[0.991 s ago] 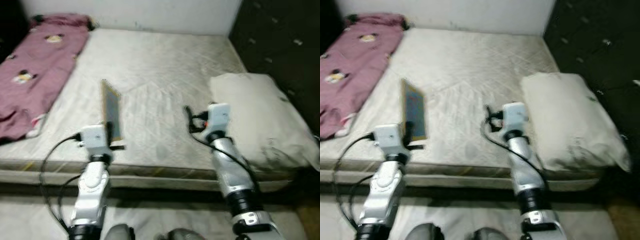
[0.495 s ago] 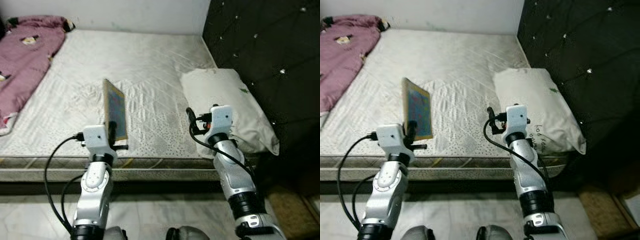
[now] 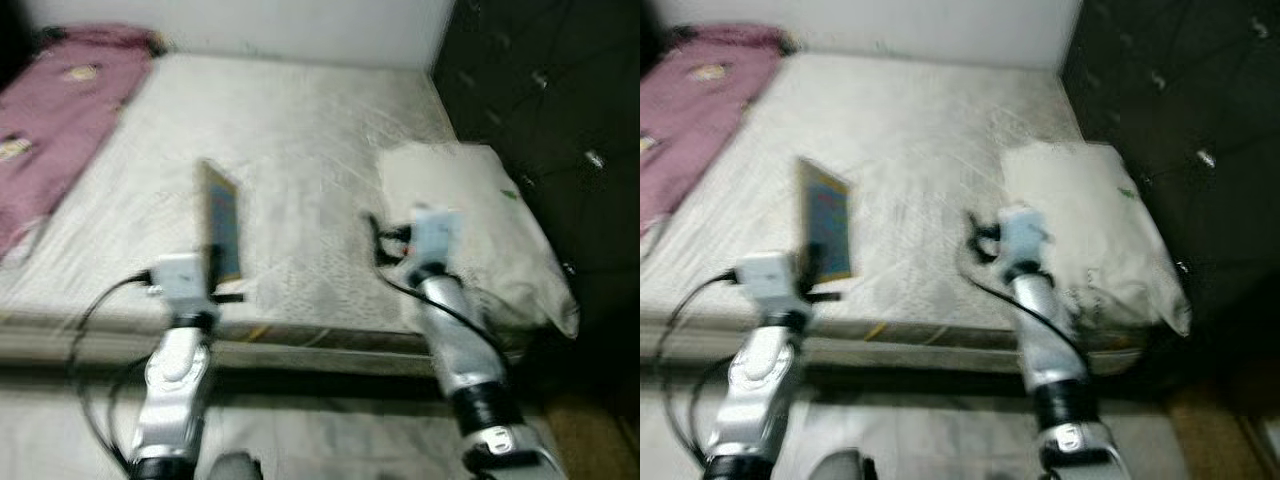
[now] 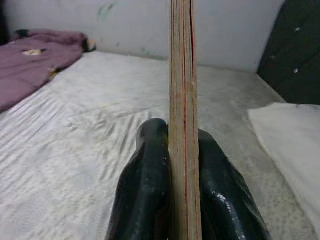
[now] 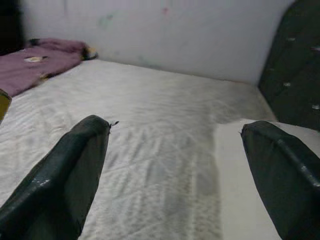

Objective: Clean up the room

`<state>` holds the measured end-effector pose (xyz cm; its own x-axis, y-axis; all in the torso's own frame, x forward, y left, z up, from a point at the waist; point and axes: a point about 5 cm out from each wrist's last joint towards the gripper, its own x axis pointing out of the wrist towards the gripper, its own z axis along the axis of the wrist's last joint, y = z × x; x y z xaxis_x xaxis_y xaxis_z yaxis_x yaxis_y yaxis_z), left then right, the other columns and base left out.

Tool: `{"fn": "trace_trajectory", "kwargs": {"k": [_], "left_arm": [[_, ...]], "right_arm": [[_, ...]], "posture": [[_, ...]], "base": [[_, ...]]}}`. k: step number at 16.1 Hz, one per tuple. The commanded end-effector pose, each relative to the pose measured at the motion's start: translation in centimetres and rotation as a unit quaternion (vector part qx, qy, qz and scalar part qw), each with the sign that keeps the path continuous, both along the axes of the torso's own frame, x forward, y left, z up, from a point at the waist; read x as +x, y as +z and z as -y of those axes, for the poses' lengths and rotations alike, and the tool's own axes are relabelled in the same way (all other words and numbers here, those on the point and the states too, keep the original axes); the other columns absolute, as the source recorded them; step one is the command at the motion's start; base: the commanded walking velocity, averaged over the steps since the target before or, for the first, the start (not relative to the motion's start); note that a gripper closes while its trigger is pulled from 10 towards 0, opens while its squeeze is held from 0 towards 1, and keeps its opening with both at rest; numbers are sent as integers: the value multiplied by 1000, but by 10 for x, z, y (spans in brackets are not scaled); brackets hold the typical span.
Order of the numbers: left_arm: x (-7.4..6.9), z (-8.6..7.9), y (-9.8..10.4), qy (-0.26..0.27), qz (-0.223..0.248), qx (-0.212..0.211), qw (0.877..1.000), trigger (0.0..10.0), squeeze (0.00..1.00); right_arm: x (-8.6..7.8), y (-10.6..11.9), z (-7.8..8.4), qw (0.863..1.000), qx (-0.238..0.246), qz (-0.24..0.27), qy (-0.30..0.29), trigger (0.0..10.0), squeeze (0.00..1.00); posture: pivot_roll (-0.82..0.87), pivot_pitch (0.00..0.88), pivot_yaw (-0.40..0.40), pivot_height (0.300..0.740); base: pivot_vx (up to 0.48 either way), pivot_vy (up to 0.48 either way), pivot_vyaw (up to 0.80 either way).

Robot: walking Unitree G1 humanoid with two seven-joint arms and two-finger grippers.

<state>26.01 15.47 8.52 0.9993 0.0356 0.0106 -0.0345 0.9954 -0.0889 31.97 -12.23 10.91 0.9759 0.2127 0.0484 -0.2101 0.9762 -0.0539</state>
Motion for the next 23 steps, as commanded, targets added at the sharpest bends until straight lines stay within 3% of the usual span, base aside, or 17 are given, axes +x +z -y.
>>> {"fn": "trace_trajectory", "kwargs": {"k": [1, 10, 14, 23], "left_arm": [[4, 16, 13, -25, 31, -12, 999, 10000, 0], [6, 13, 10, -6, 14, -1, 1000, 10000, 0], [6, 14, 10, -7, 14, -2, 1000, 10000, 0], [7, 15, 11, -8, 14, -8, 1000, 10000, 0]], "right_arm": [[-1, -3, 18, 1000, -10, -7, -26, 10000, 0], [0, -2, 19, 999, -24, -2, -26, 10000, 0], [0, -2, 19, 999, -25, -2, -26, 10000, 0], [1, -2, 20, 999, -27, -4, -27, 10000, 0]], "posture": [[-55, 25, -28, 740], [-52, 26, -30, 740], [-51, 26, -31, 740], [-53, 30, -34, 740]], "base": [[360, 0, 0], [104, 0, 0], [0, 0, 517], [0, -387, 0]]}}
